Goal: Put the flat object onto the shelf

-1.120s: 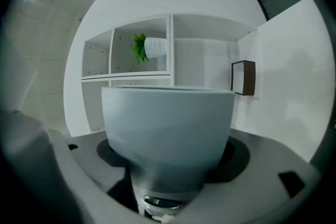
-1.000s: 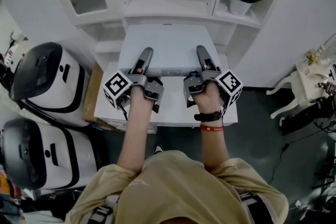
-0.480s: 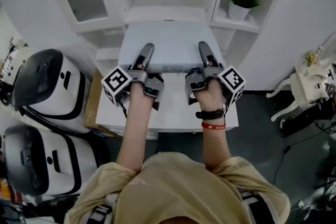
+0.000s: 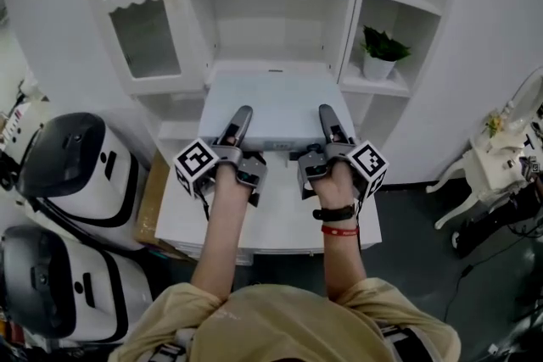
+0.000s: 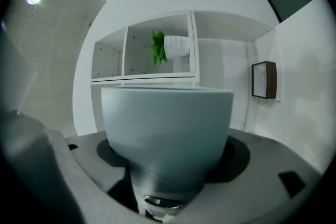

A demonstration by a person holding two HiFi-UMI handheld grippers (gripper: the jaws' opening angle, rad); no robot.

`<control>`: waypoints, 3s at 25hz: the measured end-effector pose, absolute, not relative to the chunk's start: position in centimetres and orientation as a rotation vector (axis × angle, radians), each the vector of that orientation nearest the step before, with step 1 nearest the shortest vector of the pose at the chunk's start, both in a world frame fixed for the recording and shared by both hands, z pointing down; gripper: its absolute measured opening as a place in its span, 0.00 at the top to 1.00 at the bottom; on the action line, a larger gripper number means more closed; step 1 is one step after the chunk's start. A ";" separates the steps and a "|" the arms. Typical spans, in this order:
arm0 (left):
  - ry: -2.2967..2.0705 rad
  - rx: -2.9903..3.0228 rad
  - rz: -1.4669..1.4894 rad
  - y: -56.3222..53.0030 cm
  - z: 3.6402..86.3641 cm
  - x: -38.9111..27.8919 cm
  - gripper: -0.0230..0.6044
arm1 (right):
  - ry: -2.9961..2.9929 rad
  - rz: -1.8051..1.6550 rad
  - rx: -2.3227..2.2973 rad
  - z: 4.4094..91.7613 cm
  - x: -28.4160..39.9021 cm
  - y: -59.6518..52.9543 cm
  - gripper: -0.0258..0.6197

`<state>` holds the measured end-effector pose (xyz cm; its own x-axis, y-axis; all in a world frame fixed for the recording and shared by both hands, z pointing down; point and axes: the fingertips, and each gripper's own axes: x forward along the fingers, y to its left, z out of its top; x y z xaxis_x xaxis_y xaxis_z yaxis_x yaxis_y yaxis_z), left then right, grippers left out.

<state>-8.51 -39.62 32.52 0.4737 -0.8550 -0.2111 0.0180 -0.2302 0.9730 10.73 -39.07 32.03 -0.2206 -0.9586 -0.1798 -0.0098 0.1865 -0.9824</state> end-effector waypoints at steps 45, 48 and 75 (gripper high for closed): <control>-0.726 1.556 -0.939 -52.9 33.9 -7.9 0.41 | 1.413 -1.183 -1.023 33.2 11.4 -52.0 0.40; -0.729 1.560 -0.924 -53.8 34.2 -8.0 0.42 | 1.400 -1.180 -1.029 33.4 11.4 -52.8 0.41; -0.672 1.637 -0.952 -55.5 33.4 -7.9 0.26 | 1.532 -1.121 -0.947 32.2 10.2 -54.5 0.23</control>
